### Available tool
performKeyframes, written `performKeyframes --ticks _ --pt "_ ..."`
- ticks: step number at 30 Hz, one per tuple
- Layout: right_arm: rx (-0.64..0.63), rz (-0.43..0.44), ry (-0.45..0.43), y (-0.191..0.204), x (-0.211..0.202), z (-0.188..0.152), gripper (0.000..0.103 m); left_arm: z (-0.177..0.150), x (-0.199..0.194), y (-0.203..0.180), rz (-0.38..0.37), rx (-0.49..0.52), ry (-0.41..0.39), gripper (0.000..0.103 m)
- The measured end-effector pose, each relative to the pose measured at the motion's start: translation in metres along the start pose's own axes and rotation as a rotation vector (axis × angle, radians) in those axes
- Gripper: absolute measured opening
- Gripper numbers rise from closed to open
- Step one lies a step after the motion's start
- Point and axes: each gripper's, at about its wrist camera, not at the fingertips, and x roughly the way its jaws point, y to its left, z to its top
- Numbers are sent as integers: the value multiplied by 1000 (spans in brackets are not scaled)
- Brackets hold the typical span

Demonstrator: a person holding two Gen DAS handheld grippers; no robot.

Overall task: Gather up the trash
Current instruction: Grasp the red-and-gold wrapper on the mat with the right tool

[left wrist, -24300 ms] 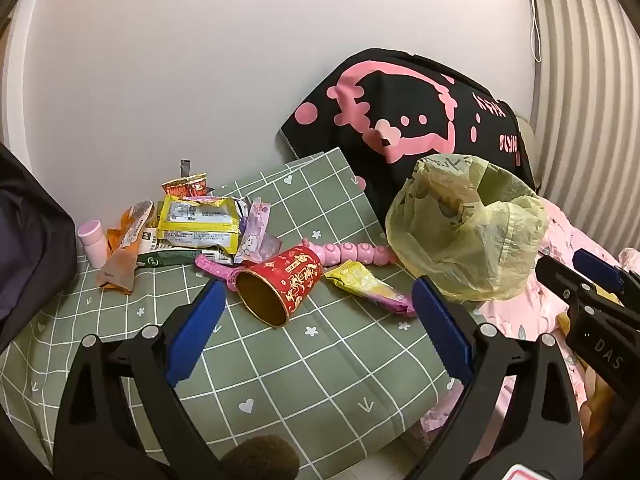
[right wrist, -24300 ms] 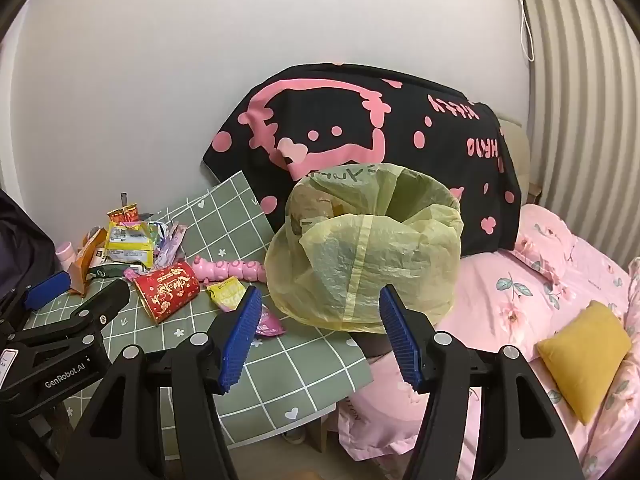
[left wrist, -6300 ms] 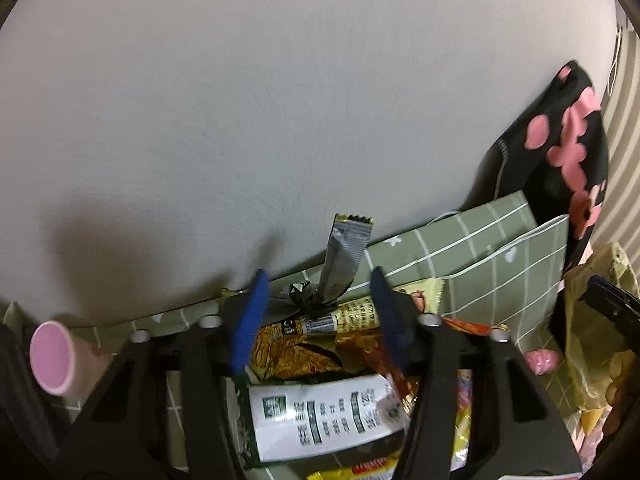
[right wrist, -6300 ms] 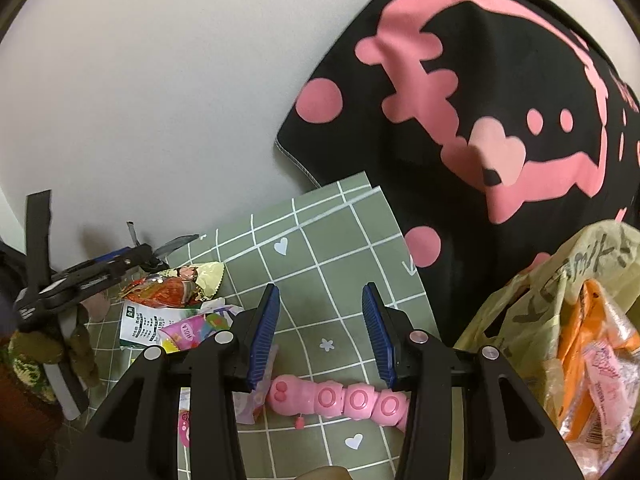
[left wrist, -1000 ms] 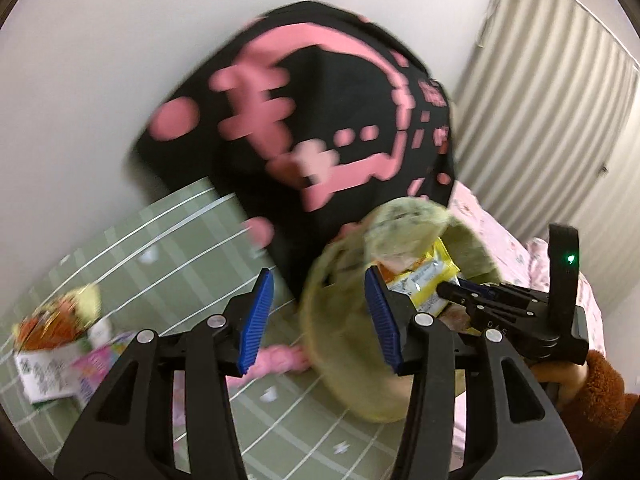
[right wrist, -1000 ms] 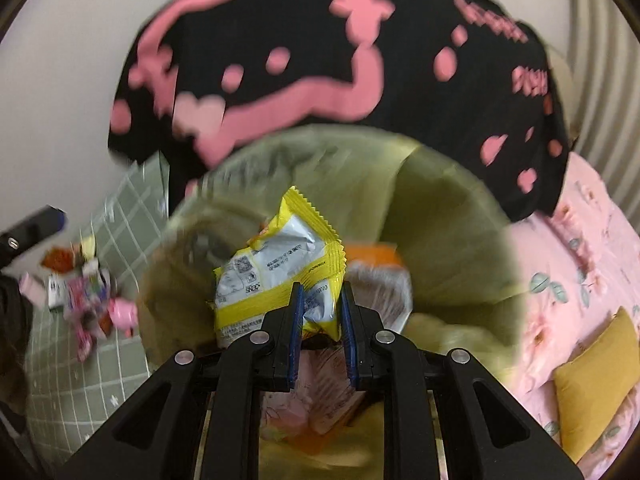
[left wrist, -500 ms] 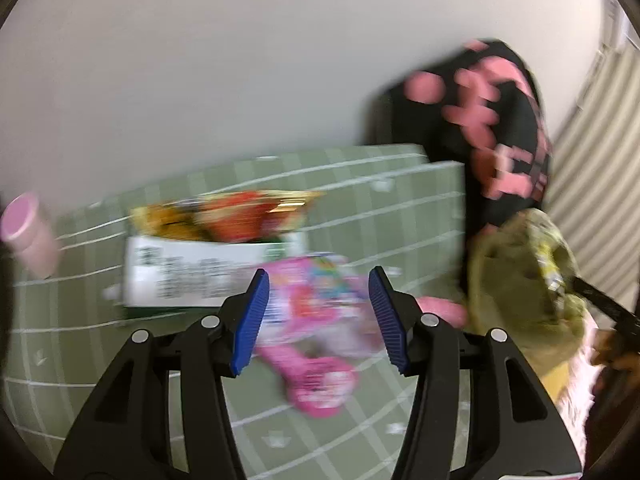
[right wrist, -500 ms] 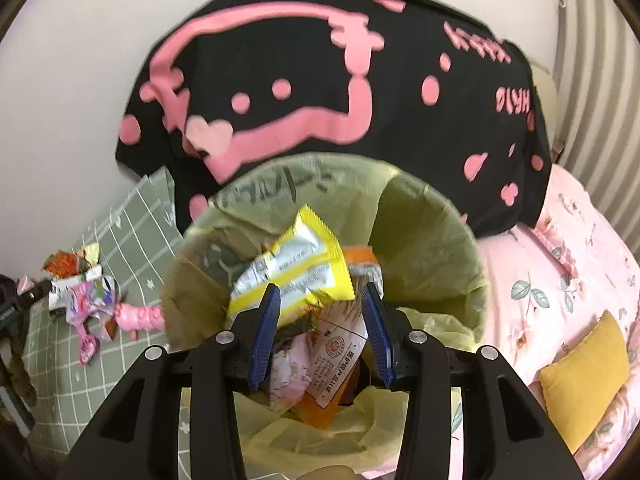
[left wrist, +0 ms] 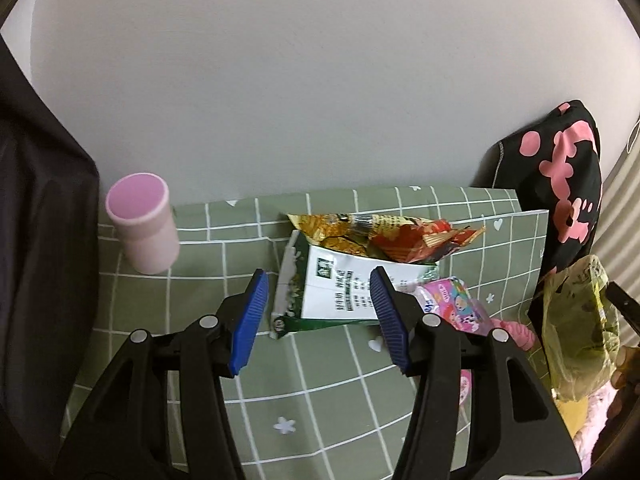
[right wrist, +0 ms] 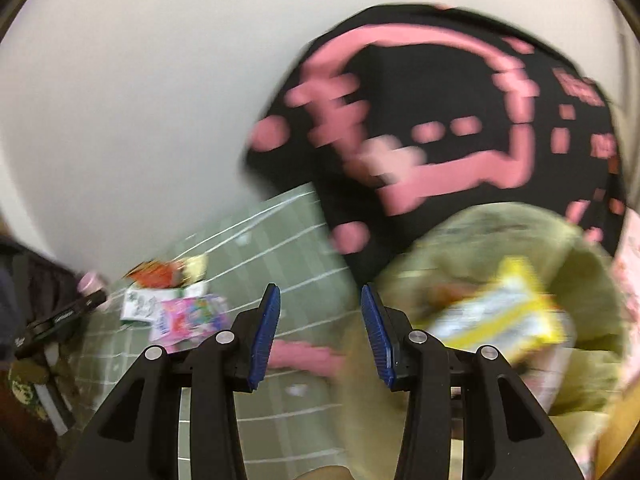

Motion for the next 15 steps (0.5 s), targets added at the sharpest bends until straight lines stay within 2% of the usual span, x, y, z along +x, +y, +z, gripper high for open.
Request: performKeyframes --ticks 2,7,9,15 --pt "-42 74 43 24 24 -7 40 -1 -2 5 8 -12 0 51" --pt "-151 185 94 79 66 -18 41 -4 -10 18 34 -7 2 51" --pt "-210 206 93 100 80 -18 47 -5 -13 22 42 -15 -1 51" --pt "-301 240 126 146 128 -15 47 -12 -18 37 59 -40 -2 51"
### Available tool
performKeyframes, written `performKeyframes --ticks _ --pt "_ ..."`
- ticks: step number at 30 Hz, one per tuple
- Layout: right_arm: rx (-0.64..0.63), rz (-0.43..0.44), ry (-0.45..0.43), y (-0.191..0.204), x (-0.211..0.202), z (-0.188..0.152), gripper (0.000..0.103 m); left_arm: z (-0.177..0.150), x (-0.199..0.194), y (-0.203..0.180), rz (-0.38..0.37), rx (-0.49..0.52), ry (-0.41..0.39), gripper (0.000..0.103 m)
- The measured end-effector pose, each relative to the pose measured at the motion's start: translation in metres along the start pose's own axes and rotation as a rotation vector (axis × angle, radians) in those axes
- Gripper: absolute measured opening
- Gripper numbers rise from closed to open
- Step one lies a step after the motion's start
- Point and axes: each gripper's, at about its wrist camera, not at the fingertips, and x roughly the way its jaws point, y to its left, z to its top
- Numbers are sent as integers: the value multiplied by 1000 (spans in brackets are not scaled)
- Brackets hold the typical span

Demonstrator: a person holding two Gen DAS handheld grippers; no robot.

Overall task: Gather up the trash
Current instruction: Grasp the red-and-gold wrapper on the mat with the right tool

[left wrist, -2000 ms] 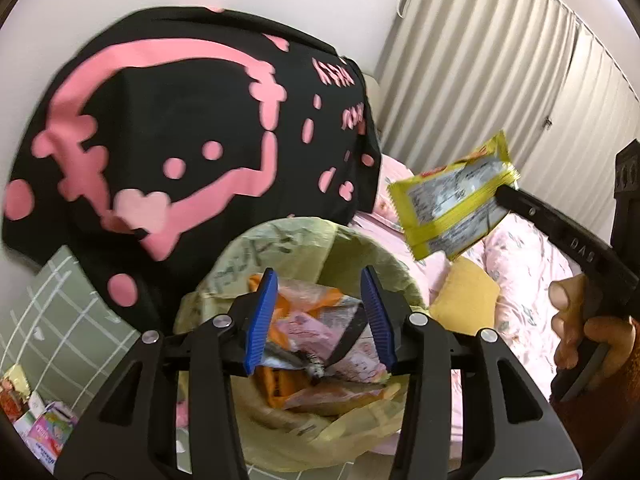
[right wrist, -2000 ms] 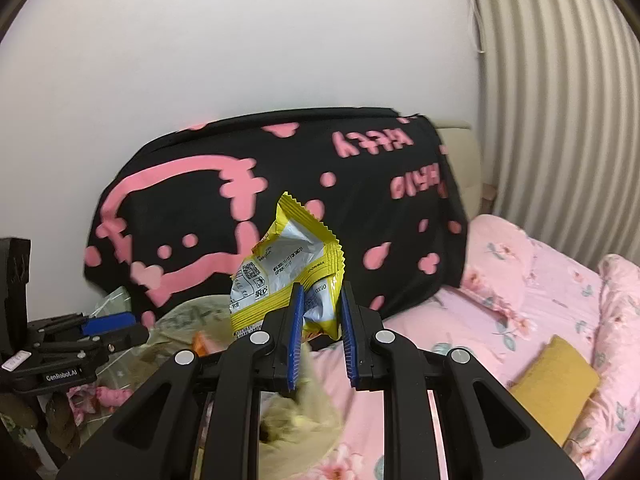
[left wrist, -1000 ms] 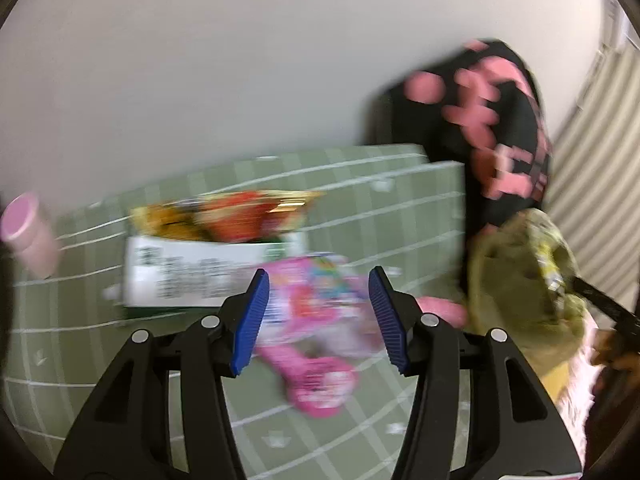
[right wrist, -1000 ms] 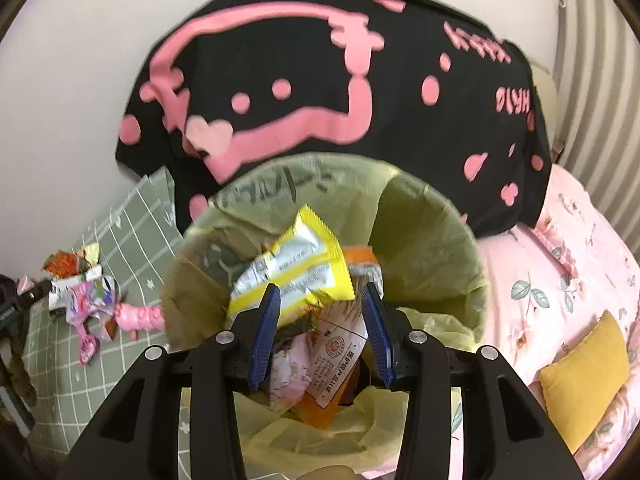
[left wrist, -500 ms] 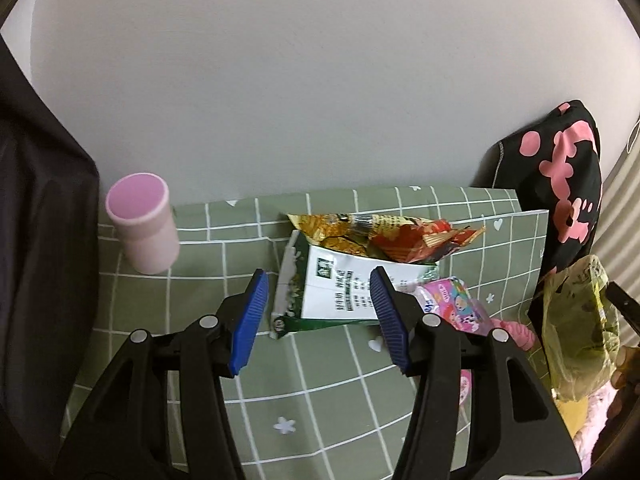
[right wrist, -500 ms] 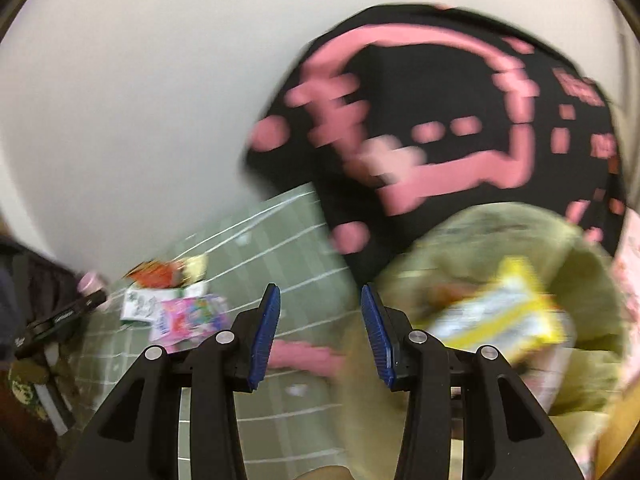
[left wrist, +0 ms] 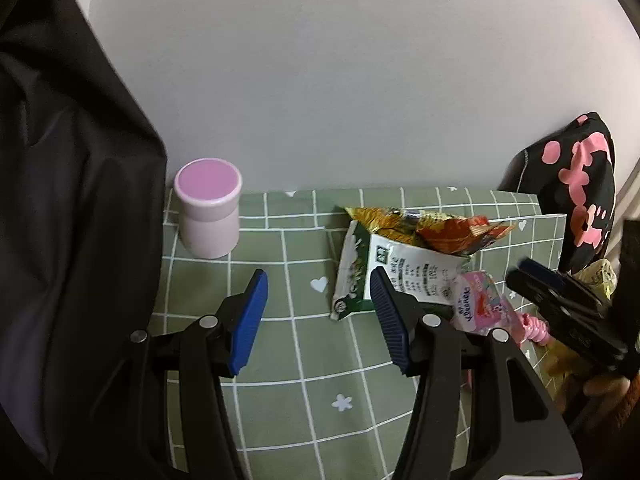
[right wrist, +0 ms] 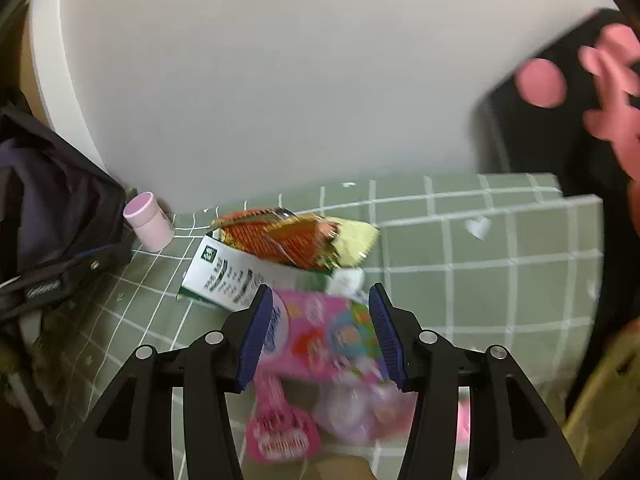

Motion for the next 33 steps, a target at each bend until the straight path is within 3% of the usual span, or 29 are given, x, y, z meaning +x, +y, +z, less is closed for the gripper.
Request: performKeyframes --ticks 7,10,13,15,18,26,33 --pt "-104 -19 26 21 44 28 47 -1 4 13 -5 -24 4 51" --pt "-87 -11 58 21 59 36 47 -1 7 19 -10 -42 10 51" --pt "-60 9 69 17 61 39 37 0 10 25 -13 -62 11 51" --pt "-74 1 73 18 58 41 28 1 12 28 -16 -77 11 51" --pt "-81 -14 69 19 49 42 22 1 14 30 -26 -91 14 51" --pt "19 -54 2 -4 3 47 20 4 21 32 -54 -86 23 51" --pt "107 -135 -41 -36 -36 35 20 17 43 3 -93 13 54 51"
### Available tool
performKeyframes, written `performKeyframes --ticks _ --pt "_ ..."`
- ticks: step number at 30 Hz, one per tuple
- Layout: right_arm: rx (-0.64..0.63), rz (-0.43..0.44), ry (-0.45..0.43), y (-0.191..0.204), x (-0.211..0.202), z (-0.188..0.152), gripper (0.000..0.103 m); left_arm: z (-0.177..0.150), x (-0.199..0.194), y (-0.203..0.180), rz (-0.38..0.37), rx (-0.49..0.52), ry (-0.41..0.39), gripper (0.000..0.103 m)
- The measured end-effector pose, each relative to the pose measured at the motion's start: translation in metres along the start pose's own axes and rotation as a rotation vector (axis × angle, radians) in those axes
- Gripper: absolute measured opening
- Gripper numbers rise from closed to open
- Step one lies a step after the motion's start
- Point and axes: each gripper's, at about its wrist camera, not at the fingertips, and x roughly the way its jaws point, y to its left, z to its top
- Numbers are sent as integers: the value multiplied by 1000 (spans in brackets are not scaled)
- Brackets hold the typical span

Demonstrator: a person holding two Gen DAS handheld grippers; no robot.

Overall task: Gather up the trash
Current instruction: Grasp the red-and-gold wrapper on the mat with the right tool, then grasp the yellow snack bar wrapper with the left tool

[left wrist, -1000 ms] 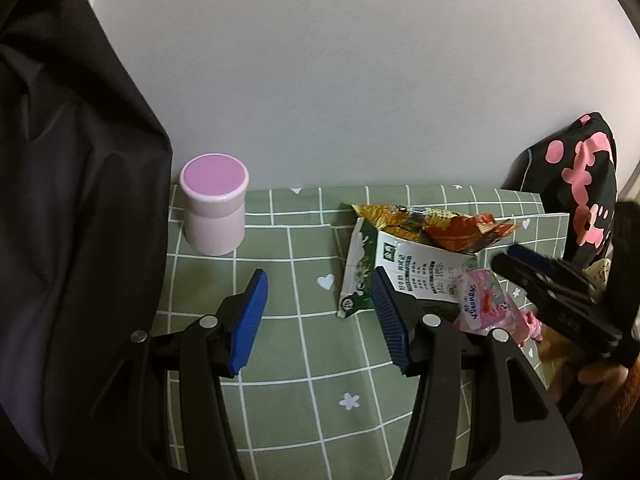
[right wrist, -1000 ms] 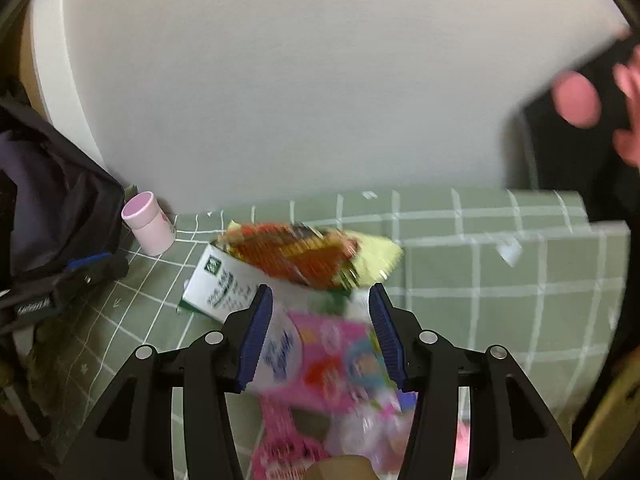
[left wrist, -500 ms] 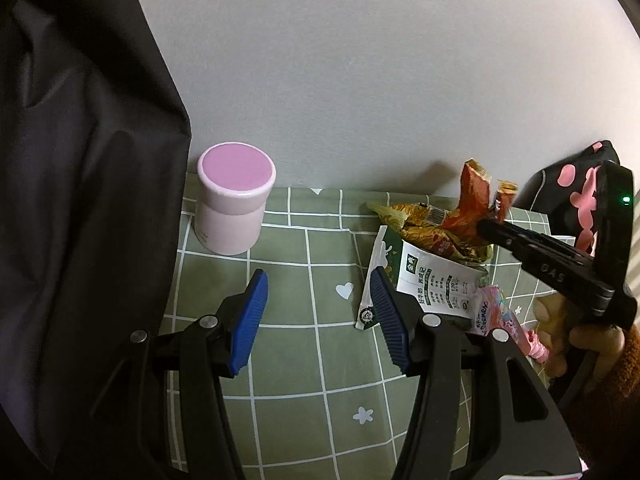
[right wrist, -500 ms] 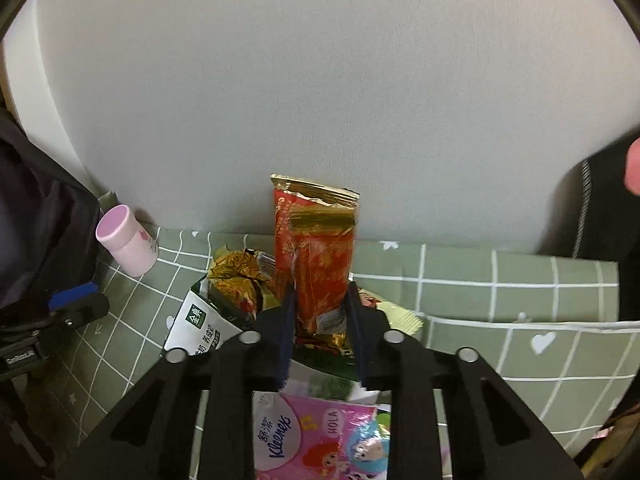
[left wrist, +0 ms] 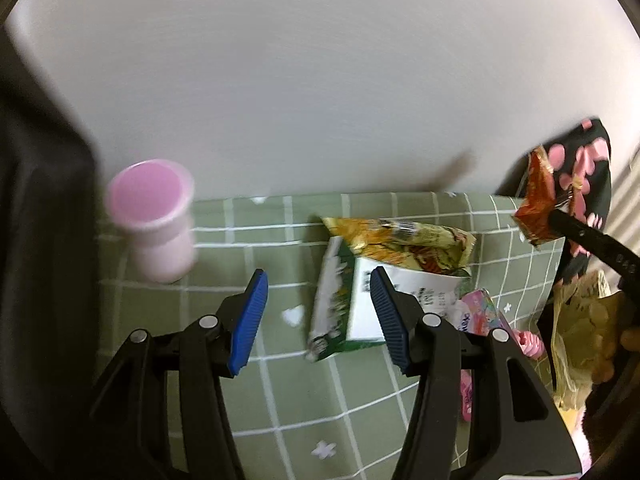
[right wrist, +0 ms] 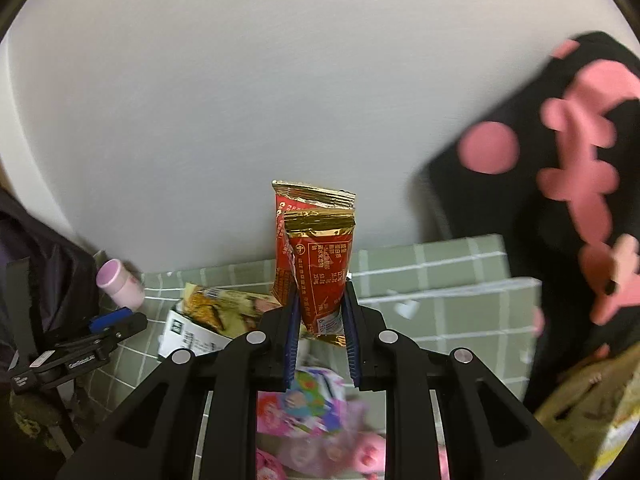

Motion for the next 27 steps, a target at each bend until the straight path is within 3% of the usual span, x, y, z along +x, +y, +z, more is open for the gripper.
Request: performKeyframes --ticks 5,11,24,27 --pt "70 -74 -6 -28 -17 -13 20 23 28 -26 -32 96 47 51" --pt "173 -92 6 -54 -28 -30 20 39 47 -43 -34 196 89 51" --pt "207 -79 -14 -59 -38 -56 20 6 46 -54 -69 202 192 51" --pt "229 -70 -16 -65 -40 -59 20 4 32 -59 -90 241 155 51"
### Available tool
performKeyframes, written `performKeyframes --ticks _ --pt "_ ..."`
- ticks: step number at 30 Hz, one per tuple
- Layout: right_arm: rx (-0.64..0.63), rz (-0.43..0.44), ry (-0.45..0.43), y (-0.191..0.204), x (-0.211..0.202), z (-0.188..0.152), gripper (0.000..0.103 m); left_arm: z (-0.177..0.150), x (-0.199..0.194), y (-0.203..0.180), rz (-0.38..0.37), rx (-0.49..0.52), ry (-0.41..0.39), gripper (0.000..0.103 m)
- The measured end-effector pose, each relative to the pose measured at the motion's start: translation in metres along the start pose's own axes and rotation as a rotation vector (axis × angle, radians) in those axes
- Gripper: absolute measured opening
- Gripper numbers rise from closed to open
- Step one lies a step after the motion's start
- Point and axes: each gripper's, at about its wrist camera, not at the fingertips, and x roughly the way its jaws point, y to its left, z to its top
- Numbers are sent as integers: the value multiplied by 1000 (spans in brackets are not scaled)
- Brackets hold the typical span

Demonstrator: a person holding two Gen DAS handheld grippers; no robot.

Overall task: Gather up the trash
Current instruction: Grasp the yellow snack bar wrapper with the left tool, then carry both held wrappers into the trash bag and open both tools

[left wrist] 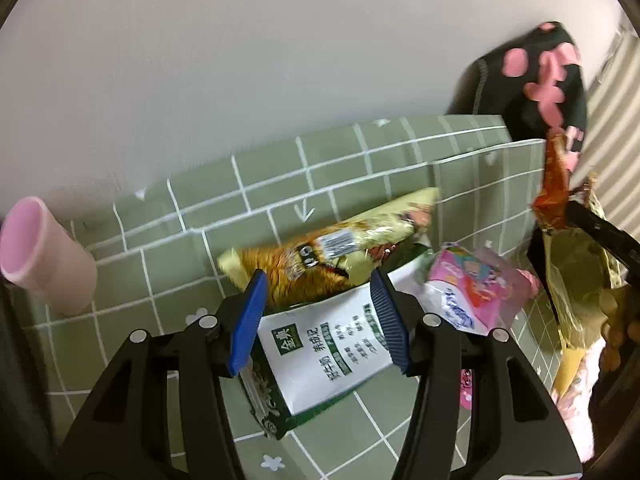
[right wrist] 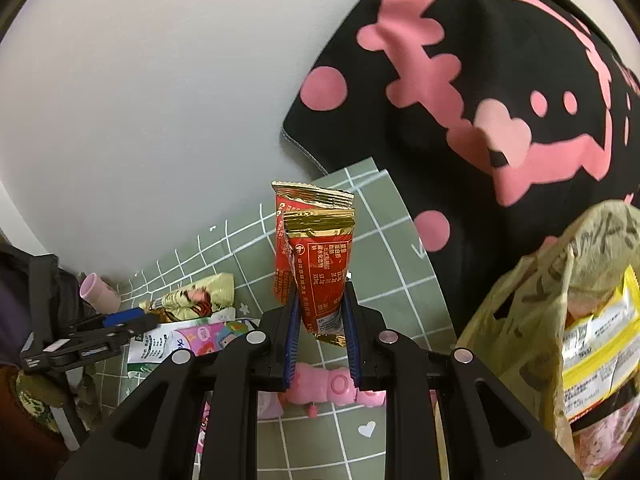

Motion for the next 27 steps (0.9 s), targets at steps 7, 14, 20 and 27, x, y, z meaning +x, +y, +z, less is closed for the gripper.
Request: performKeyframes --ticks 7,14,20,27 --pt "19 -6 -13 -8 -14 -4 20 27 3 -17 -3 206 3 57" --pt "12 -28 -8 -10 -29 -10 20 31 51 -26 81 277 138 54" --pt "-13 -27 -12 0 -35 -11 20 30 44 -25 59 174 131 31" --pt "-35 -1 -27 11 -39 -8 20 30 -17 -30 48 77 -5 29"
